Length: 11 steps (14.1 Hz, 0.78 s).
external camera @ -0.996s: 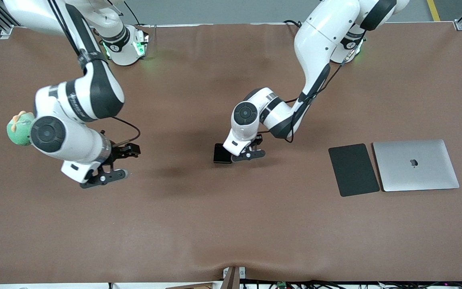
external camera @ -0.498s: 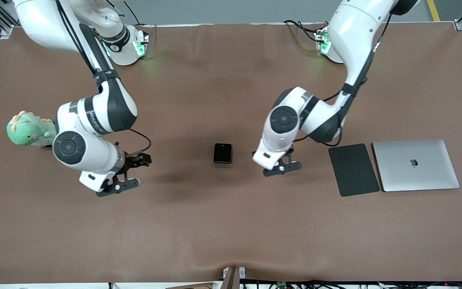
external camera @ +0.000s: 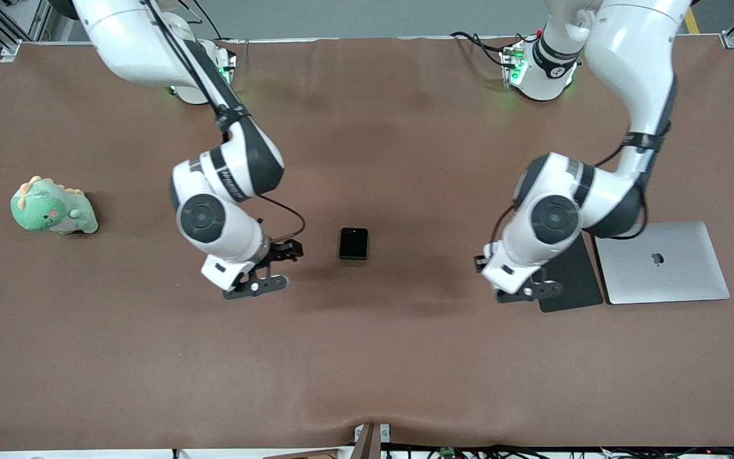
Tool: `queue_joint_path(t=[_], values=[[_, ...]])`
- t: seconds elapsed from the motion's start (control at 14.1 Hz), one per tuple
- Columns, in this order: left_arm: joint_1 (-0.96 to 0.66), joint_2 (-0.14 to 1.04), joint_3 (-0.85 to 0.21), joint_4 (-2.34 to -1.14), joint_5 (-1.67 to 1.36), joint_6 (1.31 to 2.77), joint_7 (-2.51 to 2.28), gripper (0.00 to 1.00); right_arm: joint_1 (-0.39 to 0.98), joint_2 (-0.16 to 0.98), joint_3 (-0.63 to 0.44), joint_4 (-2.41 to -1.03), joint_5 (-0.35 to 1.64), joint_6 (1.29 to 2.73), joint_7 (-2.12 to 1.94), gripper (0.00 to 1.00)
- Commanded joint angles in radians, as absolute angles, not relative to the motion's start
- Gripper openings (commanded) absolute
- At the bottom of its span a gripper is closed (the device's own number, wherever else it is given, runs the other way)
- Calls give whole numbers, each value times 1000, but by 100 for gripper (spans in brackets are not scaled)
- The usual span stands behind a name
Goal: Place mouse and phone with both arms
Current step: 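Carry the mouse toward the mouse pad while the right gripper reaches the phone, then lower the mouse onto the pad while the right gripper descends on the phone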
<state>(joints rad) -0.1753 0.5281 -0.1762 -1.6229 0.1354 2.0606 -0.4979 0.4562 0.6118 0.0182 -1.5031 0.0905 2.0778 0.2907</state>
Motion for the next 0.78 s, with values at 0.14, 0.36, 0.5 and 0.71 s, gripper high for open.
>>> queue_joint_path(t=[0.14, 0.36, 0.5, 0.71], values=[[-20, 500, -187, -1732, 153, 2117, -354, 43, 544, 679, 11, -1476, 98, 2138, 477, 100], [47, 500, -187, -1833, 153, 2256, -345, 44, 583, 704, 11, -1480, 104, 2235, 538, 100], [52, 500, -184, -1885, 153, 2331, -345, 44, 601, 715, 11, -1479, 98, 2238, 564, 100], [86, 511, -183, -1936, 182, 2417, -345, 44, 626, 744, 11, -1479, 89, 2250, 568, 100]])
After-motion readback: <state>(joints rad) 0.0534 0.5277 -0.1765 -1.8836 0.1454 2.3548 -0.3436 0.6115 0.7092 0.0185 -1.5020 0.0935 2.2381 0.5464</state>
